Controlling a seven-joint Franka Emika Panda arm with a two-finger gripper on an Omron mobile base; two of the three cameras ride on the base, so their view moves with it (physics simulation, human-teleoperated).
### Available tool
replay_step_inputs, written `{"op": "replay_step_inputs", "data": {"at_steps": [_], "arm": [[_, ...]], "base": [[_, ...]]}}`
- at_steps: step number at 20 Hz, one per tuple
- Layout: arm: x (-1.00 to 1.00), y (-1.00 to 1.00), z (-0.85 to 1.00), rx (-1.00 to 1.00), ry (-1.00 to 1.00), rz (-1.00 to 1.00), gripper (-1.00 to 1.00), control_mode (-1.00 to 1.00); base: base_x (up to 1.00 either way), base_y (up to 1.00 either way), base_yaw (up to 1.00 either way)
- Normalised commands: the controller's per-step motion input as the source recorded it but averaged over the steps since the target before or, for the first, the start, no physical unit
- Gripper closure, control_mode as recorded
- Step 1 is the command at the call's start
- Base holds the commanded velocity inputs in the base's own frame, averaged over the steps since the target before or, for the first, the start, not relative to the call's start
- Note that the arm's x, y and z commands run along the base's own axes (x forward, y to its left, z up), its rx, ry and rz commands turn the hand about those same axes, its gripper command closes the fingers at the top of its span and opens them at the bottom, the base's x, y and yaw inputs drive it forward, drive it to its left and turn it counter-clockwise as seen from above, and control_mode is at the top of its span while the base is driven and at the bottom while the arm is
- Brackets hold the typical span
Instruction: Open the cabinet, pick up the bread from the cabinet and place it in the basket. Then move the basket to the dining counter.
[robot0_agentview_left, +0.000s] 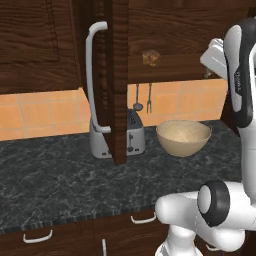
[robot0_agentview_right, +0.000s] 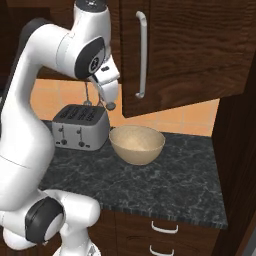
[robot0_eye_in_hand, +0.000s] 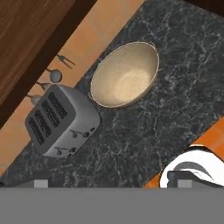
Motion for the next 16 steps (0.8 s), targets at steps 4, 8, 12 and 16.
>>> {"op": "replay_step_inputs", "data": {"at_steps": [4,8,12,16], "arm": [[0.49,0.42,0.0,0.16,-0.33,-0.62,-1.0,-1.0],[0.29,0.3,0.0,0.06,-0.17,-0.81,-1.0,-1.0],[0.26,0.02,-0.02,0.04,-0.15,-0.81,-1.0,-1.0],[0.01,0.0,0.04,0.08,-0.16,-0.8,-1.0,-1.0]], "base": [[0.0,0.0,0.0],[0.0,0.0,0.0],[0.0,0.0,0.0],[0.0,0.0,0.0]]}}
